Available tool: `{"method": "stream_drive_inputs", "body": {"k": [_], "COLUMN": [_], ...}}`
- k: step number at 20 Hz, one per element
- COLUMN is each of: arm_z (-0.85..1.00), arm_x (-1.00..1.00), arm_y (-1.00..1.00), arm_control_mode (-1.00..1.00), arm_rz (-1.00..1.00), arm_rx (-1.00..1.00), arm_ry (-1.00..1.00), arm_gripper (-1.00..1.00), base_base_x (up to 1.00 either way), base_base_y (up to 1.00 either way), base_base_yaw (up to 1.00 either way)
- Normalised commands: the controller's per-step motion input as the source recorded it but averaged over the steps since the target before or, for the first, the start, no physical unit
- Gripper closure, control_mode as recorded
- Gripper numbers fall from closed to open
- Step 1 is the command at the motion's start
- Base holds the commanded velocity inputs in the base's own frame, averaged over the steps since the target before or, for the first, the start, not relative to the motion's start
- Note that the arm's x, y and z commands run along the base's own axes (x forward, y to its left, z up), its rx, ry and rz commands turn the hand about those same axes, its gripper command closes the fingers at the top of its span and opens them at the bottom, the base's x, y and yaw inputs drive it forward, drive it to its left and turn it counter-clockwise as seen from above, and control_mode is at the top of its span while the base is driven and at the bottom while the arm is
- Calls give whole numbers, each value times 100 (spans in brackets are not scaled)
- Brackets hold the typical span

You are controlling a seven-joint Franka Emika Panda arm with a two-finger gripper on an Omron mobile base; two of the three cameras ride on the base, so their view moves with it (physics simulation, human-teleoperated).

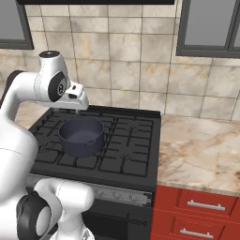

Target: Pick the kettle from the counter and place it on a stove burner. Then turn the burner on.

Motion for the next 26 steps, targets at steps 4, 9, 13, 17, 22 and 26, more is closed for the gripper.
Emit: {"method": "stream_drive_inputs", "body": {"k": [4, 9, 13, 17, 22, 26], "arm_z": [0, -1, 0, 0, 0, 0], "arm_x": [-4, -3, 0, 0, -3, -11], "arm_y": [46, 46, 18, 24, 34, 49], "arm_control_mode": [-100, -100, -100, -100, -100, -100], "arm_rz": [0, 0, 0, 0, 0, 0], "arm_rx": [0, 0, 0, 0, 0, 0], "arm_ry": [0, 0, 0, 0, 0, 0], "arm_gripper": [-100, -100, -100, -100, -100, -100], "base_base_x": [0, 0, 0, 0, 0, 0], "base_base_y": [0, 0, 0, 0, 0, 0], "base_base_yaw": [0, 0, 0, 0, 0, 0]}}
